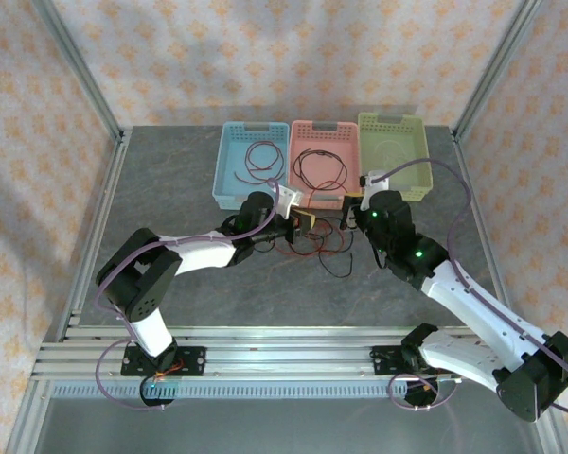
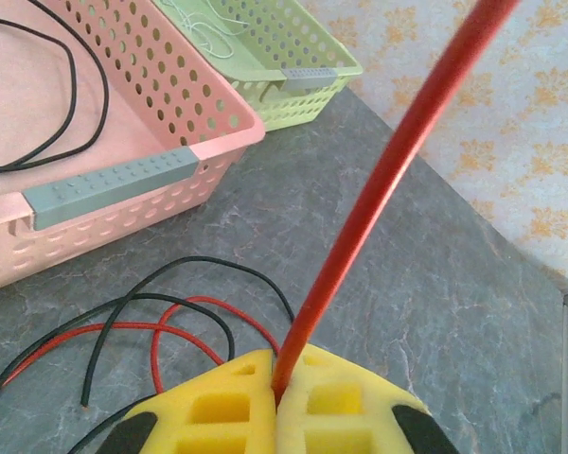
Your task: Untangle the cables
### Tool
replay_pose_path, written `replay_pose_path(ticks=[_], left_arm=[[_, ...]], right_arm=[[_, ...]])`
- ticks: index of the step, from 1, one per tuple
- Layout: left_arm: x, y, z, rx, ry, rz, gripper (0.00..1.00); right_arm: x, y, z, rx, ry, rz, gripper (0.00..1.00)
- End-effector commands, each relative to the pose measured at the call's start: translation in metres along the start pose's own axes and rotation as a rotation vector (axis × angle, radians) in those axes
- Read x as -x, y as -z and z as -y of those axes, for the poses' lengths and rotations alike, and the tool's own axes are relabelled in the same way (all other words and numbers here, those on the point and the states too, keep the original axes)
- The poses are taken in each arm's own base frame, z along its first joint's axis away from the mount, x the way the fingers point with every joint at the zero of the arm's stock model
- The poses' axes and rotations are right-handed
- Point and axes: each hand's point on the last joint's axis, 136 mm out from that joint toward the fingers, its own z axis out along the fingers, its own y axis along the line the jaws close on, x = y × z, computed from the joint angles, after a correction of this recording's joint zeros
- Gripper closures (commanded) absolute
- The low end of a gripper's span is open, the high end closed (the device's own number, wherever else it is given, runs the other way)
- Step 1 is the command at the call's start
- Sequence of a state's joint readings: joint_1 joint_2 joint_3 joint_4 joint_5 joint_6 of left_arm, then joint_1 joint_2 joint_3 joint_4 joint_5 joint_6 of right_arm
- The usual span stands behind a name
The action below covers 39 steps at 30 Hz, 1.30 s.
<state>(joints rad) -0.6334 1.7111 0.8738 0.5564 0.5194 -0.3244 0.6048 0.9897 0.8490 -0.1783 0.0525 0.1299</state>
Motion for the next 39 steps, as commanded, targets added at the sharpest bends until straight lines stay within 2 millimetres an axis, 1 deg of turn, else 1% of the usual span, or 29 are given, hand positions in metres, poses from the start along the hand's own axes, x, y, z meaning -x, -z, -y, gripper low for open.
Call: replay_pose_path(ticks=[1, 3, 5, 6, 8, 10, 11, 13, 15, 17, 19, 20, 22, 25, 28, 32, 35, 37, 39], left_arm=[[0.022, 0.012, 0.001, 0.067, 0.005, 0.034, 1.00], [0.026, 0.018, -0.003, 0.124, 0.011, 0.020, 1.00], [0.031, 0.025, 0.000, 0.131, 0.004, 0.019, 1.00], [0.034, 0.029, 0.004, 0.124, 0.002, 0.022, 1.00], [0.039, 0.036, 0.009, 0.121, 0.001, 0.023, 1.00], [0.044, 0.042, 0.006, 0.166, 0.006, 0.025, 1.00], [0.048, 0.046, 0.002, 0.205, 0.012, 0.032, 1.00], [0.058, 0.056, -0.004, 0.267, 0.022, 0.059, 1.00], [0.069, 0.065, 0.002, 0.267, 0.015, 0.095, 1.00], [0.080, 0.072, 0.014, 0.233, -0.002, 0.122, 1.00], [0.087, 0.074, 0.026, 0.189, -0.020, 0.123, 1.00], [0.089, 0.074, 0.031, 0.170, -0.028, 0.118, 1.00], [0.093, 0.075, 0.036, 0.155, -0.028, 0.113, 1.00], [0.100, 0.079, 0.043, 0.139, -0.029, 0.119, 1.00], [0.111, 0.088, 0.052, 0.123, -0.029, 0.150, 1.00], [0.123, 0.096, 0.065, 0.085, -0.035, 0.172, 1.00], [0.129, 0.100, 0.075, 0.054, -0.040, 0.172, 1.00], [0.134, 0.103, 0.080, 0.039, -0.044, 0.172, 1.00], [0.137, 0.106, 0.086, 0.022, -0.052, 0.173, 1.00]], right_arm=[[0.005, 0.002, 0.028, -0.158, -0.021, 0.005, 0.93], [0.007, 0.006, 0.038, -0.213, -0.044, 0.028, 0.73], [0.010, 0.013, 0.051, -0.277, -0.067, 0.068, 0.56], [0.011, 0.016, 0.058, -0.314, -0.080, 0.087, 0.49], [0.007, 0.021, 0.073, -0.379, -0.112, 0.106, 0.42], [-0.005, 0.019, 0.082, -0.404, -0.147, 0.097, 0.40], [-0.014, 0.015, 0.083, -0.396, -0.166, 0.079, 0.40], [-0.033, 0.003, 0.079, -0.346, -0.197, 0.033, 0.41], [-0.051, -0.008, 0.069, -0.276, -0.237, -0.009, 0.41], [-0.065, -0.020, 0.050, -0.156, -0.275, -0.050, 0.41], [-0.076, -0.028, 0.029, -0.031, -0.309, -0.077, 0.39], [-0.079, -0.031, 0.020, 0.024, -0.327, -0.086, 0.37], [-0.085, -0.036, 0.007, 0.081, -0.348, -0.098, 0.34], [-0.095, -0.044, -0.002, 0.087, -0.349, -0.129, 0.32], [-0.102, -0.052, -0.008, 0.082, -0.341, -0.151, 0.34], [-0.105, -0.063, -0.015, 0.092, -0.360, -0.154, 0.36], [-0.101, -0.072, -0.021, 0.103, -0.377, -0.148, 0.37], [-0.099, -0.080, -0.030, 0.135, -0.373, -0.163, 0.39], [-0.105, -0.091, -0.040, 0.160, -0.355, -0.209, 0.38]])
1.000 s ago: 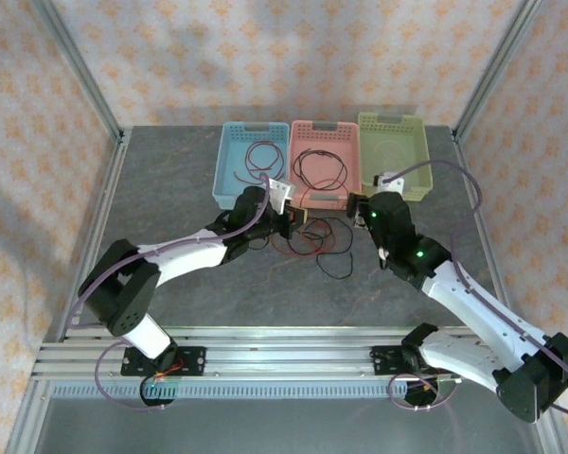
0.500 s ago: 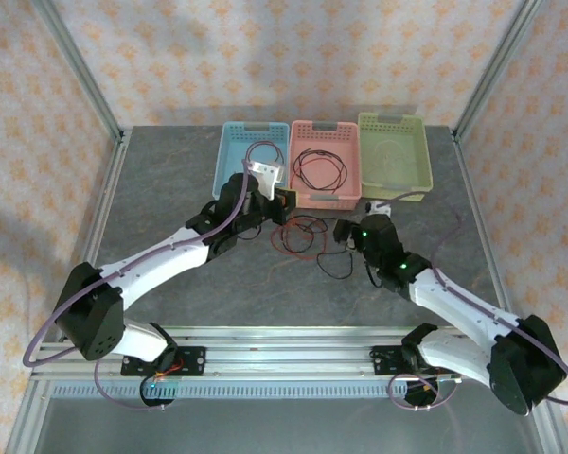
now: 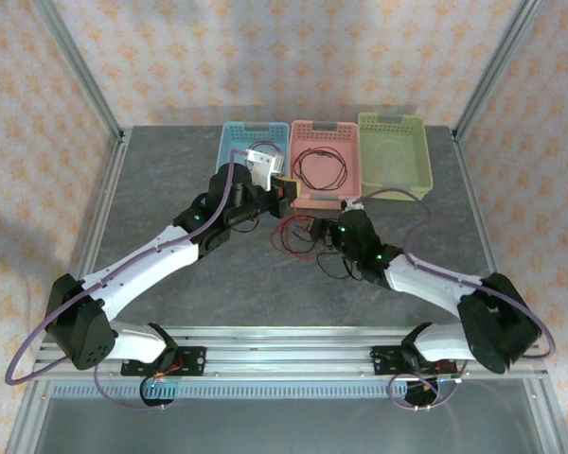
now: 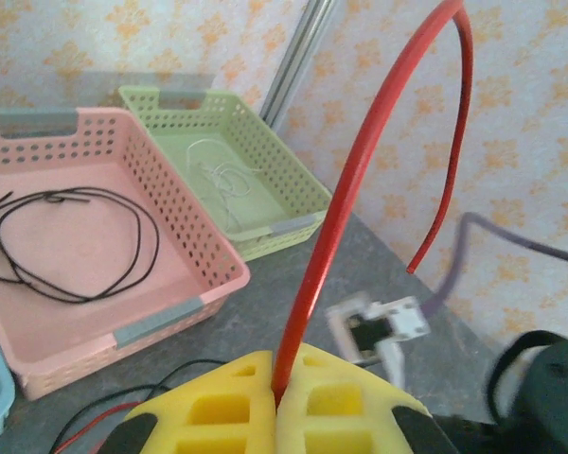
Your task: Untangle the cables
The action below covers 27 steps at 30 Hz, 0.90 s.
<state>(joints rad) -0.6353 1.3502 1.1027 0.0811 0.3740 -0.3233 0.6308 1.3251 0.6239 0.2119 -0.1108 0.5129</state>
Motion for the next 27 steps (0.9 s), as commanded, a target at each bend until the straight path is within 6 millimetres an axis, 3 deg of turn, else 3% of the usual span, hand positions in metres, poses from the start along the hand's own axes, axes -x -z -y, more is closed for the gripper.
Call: replay_pose_path(ticks=[1, 10, 14, 16, 21, 27], left_arm=[[0.021, 0.014, 0.026, -0.080, -0.016, 0.022, 1.00], [0.060, 0.040, 0.035, -0.089, -0.023, 0.110, 1.00], [0.075, 0.053, 0.025, -0.020, -0.032, 0.151, 1.00], [0.079, 0.058, 0.008, 0.064, -0.023, 0.159, 1.00], [0.085, 0.070, -0.038, 0.201, 0.049, 0.178, 1.00], [0.095, 0.078, -0.065, 0.281, 0.078, 0.212, 1.00]], right_arm=[[0.011, -0.013, -0.031, 0.086, 0.007, -0.005, 0.39], [-0.019, -0.041, -0.010, 0.001, -0.019, -0.080, 0.44], [-0.027, -0.043, 0.004, -0.045, -0.021, -0.090, 0.48], [-0.027, -0.040, 0.009, -0.066, -0.020, -0.082, 0.49], [-0.007, -0.017, 0.011, -0.088, 0.016, 0.009, 0.51], [0.028, 0.017, 0.000, -0.088, 0.136, 0.112, 0.51]])
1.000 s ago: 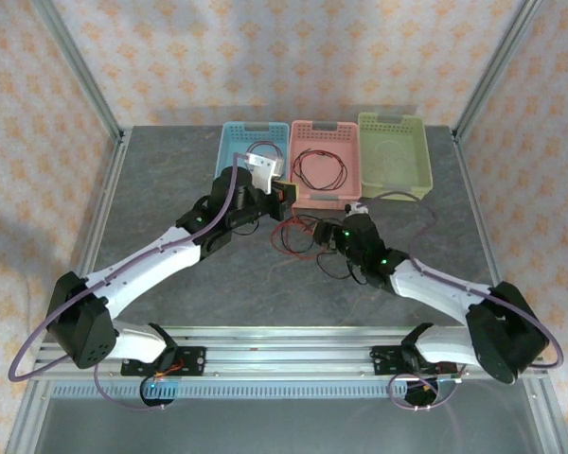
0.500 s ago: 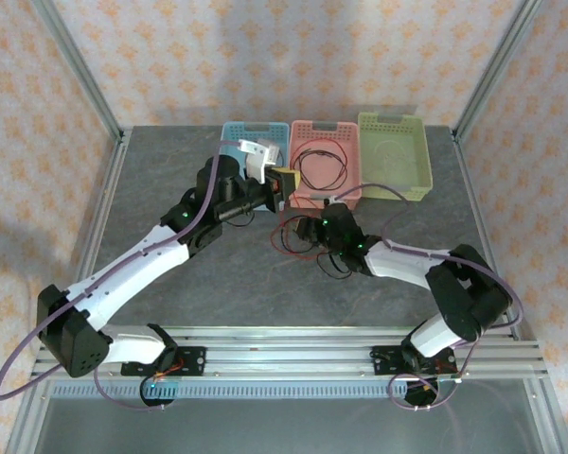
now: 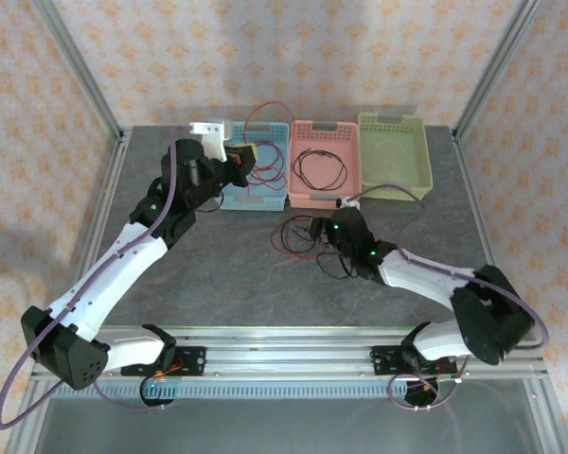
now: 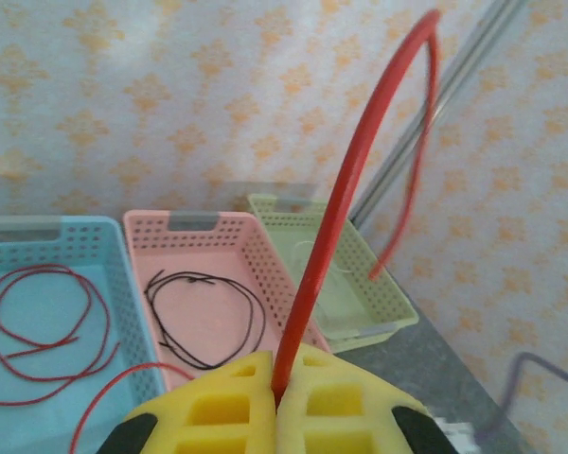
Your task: Untangle the cables
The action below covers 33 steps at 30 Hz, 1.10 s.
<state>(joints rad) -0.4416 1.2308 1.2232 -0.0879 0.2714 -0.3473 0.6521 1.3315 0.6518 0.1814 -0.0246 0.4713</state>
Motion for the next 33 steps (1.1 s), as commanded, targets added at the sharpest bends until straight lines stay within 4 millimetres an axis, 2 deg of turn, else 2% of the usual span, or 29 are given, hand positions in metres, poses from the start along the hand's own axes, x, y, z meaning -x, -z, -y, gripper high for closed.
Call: replay_pose_path(ticks=[1, 4, 7, 8, 14, 18, 24, 30, 33], left_arm=[[0.014, 0.004, -0.012, 0.057, 0.027, 0.032, 1.00], [0.018, 0.000, -0.028, 0.108, 0.032, 0.055, 1.00], [0.019, -0.006, -0.044, 0.179, 0.030, 0.068, 1.00], [0.020, -0.008, -0.048, 0.190, 0.030, 0.073, 1.00], [0.031, -0.022, -0.067, 0.234, 0.041, 0.103, 1.00], [0.030, -0.038, -0.081, 0.271, 0.015, 0.112, 1.00], [0.015, -0.071, -0.105, 0.317, 0.014, 0.081, 1.00], [0.005, -0.100, -0.131, 0.356, 0.027, 0.071, 1.00], [0.004, -0.114, -0.141, 0.366, 0.042, 0.065, 1.00]], right_arm=[[0.026, 0.021, -0.004, -0.020, 0.098, 0.087, 0.51], [0.044, 0.035, -0.020, 0.033, 0.157, 0.129, 0.52], [0.056, 0.041, -0.033, 0.066, 0.201, 0.151, 0.51], [0.067, 0.051, -0.040, 0.088, 0.205, 0.185, 0.51], [0.101, 0.060, -0.058, 0.100, 0.217, 0.273, 0.51], [0.116, 0.045, -0.071, 0.143, 0.179, 0.247, 0.52], [0.134, 0.020, -0.091, 0.216, 0.108, 0.213, 0.52], [0.147, -0.006, -0.103, 0.212, 0.071, 0.179, 0.52], [0.150, -0.012, -0.111, 0.231, 0.065, 0.163, 0.52]])
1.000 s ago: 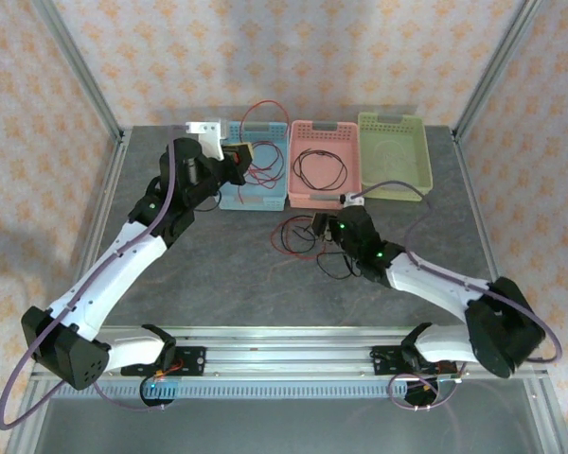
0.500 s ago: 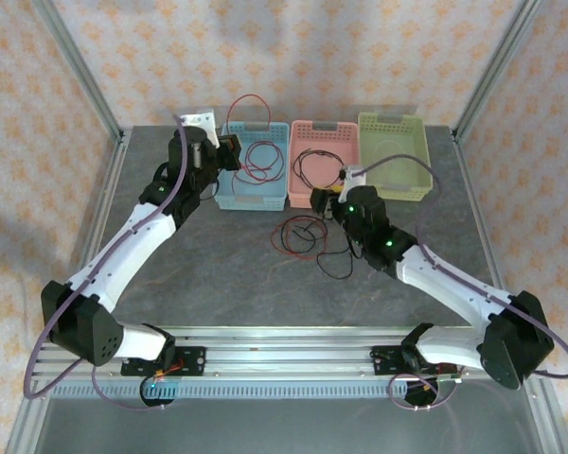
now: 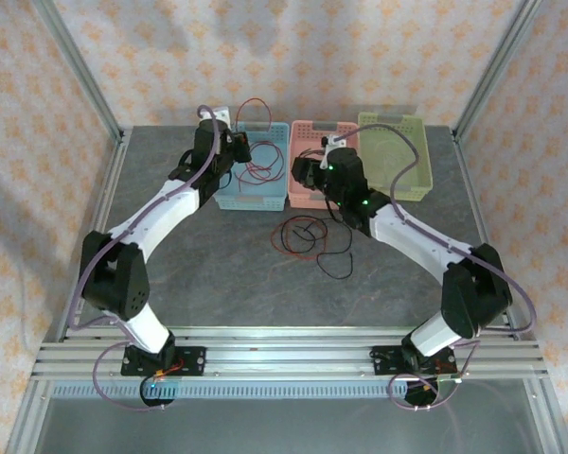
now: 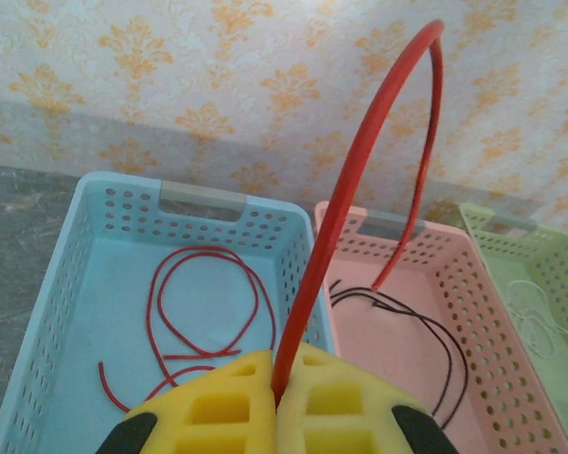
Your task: Untangle the cables
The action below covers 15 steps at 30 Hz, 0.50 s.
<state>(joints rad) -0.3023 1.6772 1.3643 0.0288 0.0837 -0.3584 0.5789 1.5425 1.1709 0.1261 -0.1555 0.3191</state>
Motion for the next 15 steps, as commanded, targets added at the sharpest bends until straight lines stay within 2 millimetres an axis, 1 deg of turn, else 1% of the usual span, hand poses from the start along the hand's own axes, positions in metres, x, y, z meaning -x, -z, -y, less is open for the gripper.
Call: replay_pose_path(ticks=[1, 6, 9, 11, 13, 15], left_arm=[[0.036, -0.008, 0.003, -0.003, 0.015, 0.100, 1.00], [0.032, -0.040, 0.000, -0.033, 0.049, 0.069, 1.00], [0.026, -0.058, -0.004, -0.025, 0.061, 0.048, 1.00], [0.010, -0.075, -0.013, 0.010, 0.062, 0.009, 1.00], [-0.004, -0.088, -0.018, 0.024, 0.062, -0.032, 1.00], [-0.018, -0.098, -0.021, 0.029, 0.059, -0.078, 1.00]], right_arm=[[0.012, -0.003, -0.012, 0.037, -0.037, 0.001, 0.52], [0.011, -0.008, -0.008, 0.016, -0.048, -0.006, 0.51], [0.005, -0.008, -0.003, 0.001, -0.050, -0.020, 0.50], [0.001, -0.007, 0.001, -0.012, -0.053, -0.024, 0.50], [-0.003, -0.006, 0.002, -0.012, -0.064, -0.028, 0.49], [-0.007, -0.008, 0.002, 0.004, -0.074, -0.049, 0.45]])
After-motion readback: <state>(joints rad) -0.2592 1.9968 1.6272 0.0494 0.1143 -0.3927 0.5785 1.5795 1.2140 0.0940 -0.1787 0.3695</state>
